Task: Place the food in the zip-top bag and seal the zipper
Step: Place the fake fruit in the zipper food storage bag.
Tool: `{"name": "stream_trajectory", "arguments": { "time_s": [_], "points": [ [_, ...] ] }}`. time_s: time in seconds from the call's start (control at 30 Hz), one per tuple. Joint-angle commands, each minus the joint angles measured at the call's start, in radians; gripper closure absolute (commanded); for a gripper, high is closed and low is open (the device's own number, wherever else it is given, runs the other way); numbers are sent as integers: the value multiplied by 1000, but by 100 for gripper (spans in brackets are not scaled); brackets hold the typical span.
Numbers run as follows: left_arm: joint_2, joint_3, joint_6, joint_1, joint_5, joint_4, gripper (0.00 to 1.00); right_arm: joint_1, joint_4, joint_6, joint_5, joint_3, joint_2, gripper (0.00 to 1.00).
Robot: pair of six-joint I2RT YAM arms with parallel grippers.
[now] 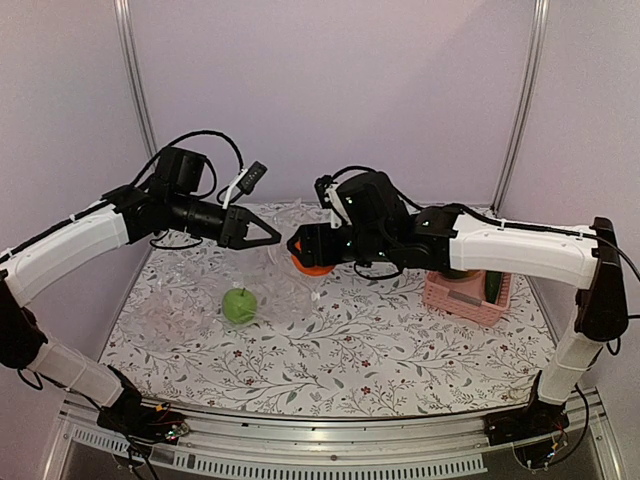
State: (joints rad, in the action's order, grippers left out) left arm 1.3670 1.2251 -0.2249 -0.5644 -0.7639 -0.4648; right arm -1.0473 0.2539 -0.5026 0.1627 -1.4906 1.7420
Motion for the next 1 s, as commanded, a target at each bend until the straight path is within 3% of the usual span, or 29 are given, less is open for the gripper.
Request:
{"name": "stream_trajectory", "arguments": {
  "time_s": [0.0,0.5,0.97],
  "points": [
    [-4,-6,5,-5,-28,24,100,-2,91,19,-1,-65,51,24],
    [8,-7,1,-5,-34,26,100,-3,141,44,-51,-123,81,11],
    [6,-7,4,-5,-17,22,100,-2,138,57,-44,-118,43,12]
  ]
}}
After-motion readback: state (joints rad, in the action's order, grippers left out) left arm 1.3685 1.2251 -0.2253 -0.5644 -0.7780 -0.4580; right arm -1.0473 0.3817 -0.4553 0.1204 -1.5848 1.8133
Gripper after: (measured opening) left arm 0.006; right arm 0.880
